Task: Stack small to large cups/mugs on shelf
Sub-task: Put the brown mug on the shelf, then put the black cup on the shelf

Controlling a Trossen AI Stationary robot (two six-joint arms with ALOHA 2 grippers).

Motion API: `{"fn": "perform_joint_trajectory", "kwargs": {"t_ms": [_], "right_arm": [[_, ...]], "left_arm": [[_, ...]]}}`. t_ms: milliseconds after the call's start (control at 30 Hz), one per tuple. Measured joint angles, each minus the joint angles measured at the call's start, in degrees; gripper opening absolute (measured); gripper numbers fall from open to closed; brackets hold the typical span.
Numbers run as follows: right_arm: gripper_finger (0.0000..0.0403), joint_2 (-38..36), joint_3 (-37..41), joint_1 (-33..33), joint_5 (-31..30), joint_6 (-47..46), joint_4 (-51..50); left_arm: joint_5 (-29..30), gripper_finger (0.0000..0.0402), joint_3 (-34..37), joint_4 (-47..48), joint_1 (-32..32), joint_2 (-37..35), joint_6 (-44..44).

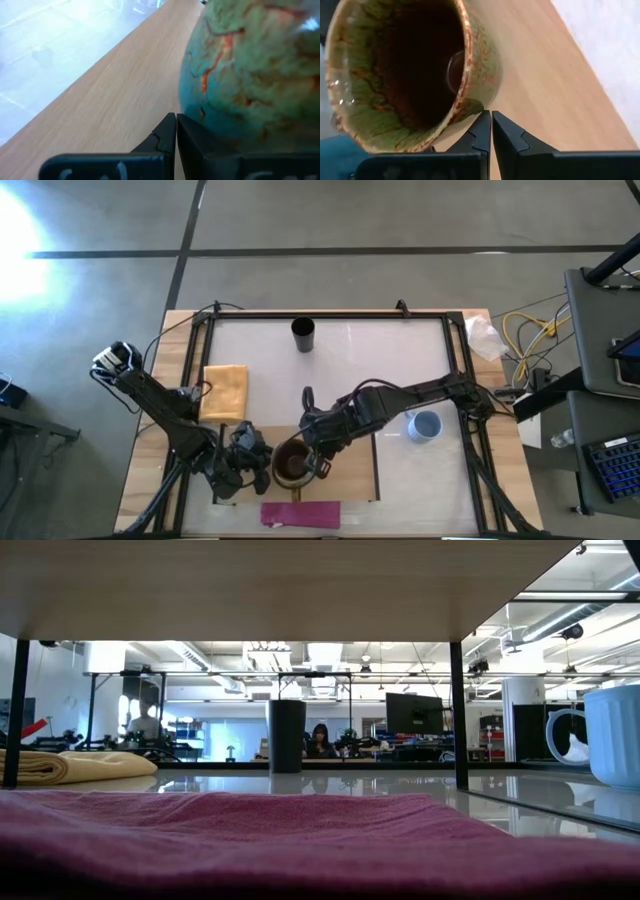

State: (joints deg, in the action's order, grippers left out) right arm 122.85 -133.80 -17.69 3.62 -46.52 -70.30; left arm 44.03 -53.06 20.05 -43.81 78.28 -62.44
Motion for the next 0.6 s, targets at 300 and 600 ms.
{"fn": "perform_joint_trajectory", "kwargs": {"t_ms": [300, 600], "right_arm": [[0.0009, 0.0, 0.0, -0.31, 0.45, -0.02, 0.82], [0.0009, 0.0, 0.0, -0.31, -5.32, 1.91, -3.92]], "left_arm": [[-0.02, 0.0, 0.0, 0.02, 0.0, 0.0, 0.21], [-0.8, 0.0, 0.07, 2.99, 0.0, -0.67, -0.08]]}}
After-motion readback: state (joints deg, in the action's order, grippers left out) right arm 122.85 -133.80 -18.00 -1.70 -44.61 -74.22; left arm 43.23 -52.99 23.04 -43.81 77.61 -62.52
